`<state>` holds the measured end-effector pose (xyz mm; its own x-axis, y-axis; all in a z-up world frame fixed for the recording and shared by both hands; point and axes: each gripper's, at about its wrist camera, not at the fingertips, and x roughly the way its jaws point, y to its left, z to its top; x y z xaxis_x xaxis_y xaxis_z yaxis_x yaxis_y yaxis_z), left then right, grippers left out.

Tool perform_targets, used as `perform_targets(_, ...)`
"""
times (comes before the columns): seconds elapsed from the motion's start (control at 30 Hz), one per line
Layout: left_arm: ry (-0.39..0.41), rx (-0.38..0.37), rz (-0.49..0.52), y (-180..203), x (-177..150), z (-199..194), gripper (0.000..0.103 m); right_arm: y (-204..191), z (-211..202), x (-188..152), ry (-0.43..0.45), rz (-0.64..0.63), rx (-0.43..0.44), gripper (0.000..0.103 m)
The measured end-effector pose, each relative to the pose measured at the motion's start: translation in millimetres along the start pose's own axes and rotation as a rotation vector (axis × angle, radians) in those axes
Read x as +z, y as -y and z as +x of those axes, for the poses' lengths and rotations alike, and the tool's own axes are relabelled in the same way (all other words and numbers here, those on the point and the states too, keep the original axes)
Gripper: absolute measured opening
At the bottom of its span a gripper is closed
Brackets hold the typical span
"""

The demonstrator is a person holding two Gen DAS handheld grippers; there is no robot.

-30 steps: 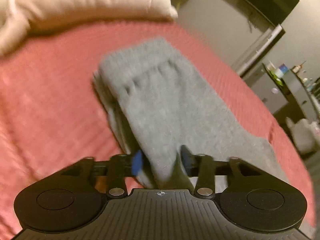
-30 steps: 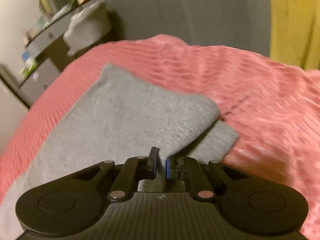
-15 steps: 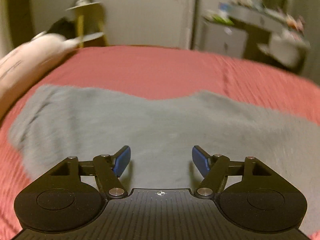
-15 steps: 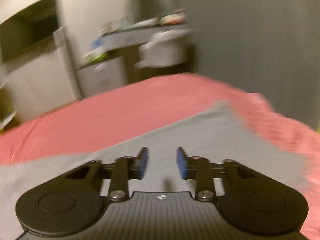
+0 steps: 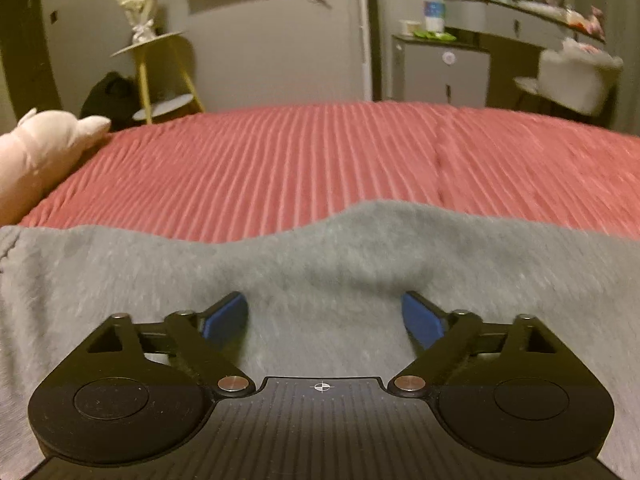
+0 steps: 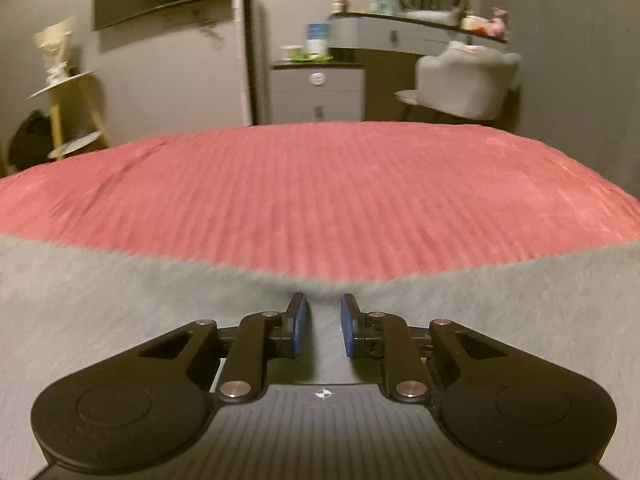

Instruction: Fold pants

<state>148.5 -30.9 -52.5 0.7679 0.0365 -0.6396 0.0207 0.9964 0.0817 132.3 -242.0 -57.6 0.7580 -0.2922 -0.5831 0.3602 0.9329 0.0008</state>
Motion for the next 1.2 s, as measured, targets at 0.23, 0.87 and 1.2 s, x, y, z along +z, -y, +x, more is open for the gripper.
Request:
perform_targets(0.23,-0.046,0.001,-0.072,-30.1,5.4,-13.4,0.097,75.9,23.3,6.0,-0.012,0.072,-0.075,0.017)
perform_targets(0.87,-0.168,-0.039,-0.223,-12.9,-31.9,-61.8,0.098,137.6,-98.3,-64.3,-0.157,0.159,-0.097,0.056)
perform_targets(1.2,-0.172,-0.158,-0.122,20.2,-44.3,-90.9,0.098,230.2,-150.9,-79.0,-0.142,0.580,-0.214,0.059)
